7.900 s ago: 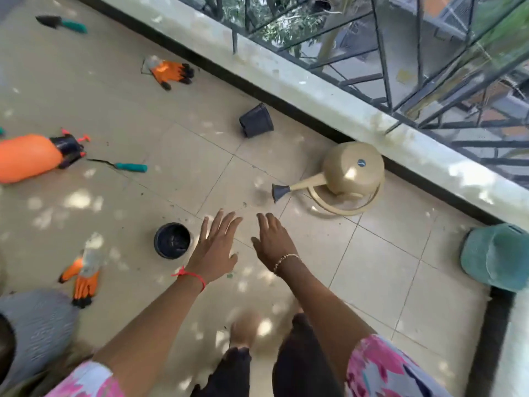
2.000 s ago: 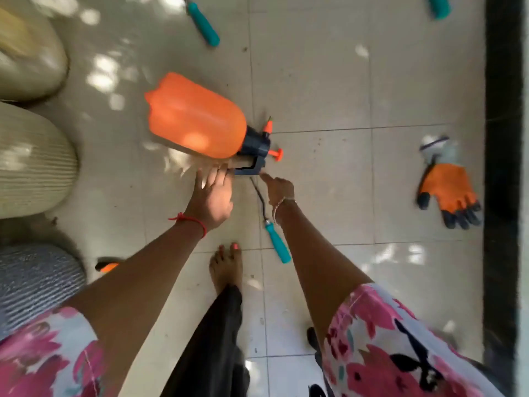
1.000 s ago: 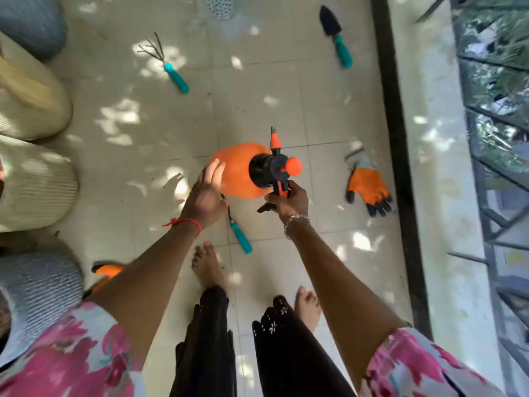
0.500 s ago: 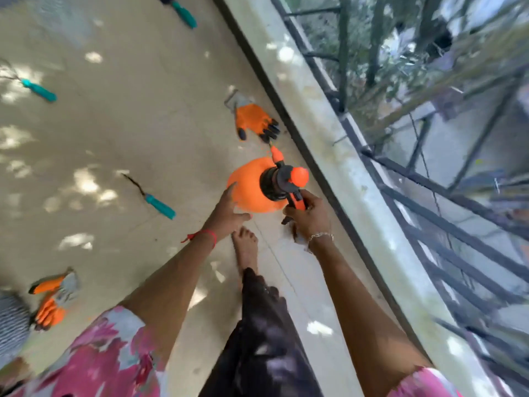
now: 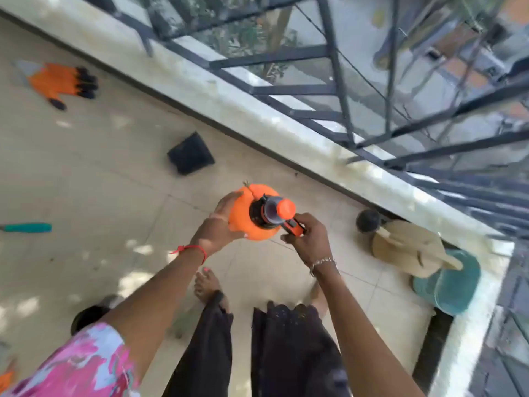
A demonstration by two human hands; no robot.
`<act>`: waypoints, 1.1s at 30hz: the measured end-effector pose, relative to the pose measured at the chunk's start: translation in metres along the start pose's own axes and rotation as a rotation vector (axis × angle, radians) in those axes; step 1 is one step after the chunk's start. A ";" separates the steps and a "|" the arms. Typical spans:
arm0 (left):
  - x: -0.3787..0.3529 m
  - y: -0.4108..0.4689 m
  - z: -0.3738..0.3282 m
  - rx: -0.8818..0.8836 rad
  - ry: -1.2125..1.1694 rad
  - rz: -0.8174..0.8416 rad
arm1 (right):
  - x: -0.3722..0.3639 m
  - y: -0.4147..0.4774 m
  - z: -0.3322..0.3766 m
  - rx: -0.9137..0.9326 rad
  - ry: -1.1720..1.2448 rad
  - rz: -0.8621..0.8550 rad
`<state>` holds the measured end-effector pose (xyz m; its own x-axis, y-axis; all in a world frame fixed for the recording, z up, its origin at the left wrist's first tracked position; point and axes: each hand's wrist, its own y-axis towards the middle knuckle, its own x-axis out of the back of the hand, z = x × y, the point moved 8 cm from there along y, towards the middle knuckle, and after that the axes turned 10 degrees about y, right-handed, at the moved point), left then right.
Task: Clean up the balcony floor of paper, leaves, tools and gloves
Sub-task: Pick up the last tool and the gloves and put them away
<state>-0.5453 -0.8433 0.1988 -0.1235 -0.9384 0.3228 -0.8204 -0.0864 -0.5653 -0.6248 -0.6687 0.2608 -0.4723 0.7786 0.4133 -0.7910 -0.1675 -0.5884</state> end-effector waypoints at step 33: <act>-0.598 0.066 -0.098 0.009 0.162 0.352 | 0.416 -0.003 -0.435 -0.089 -0.060 -0.141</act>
<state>-0.5808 -0.2553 0.0430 -0.4839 -0.8463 0.2227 -0.7070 0.2281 -0.6695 -0.6495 -0.0814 0.1318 -0.3837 0.7526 0.5350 -0.8147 -0.0032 -0.5798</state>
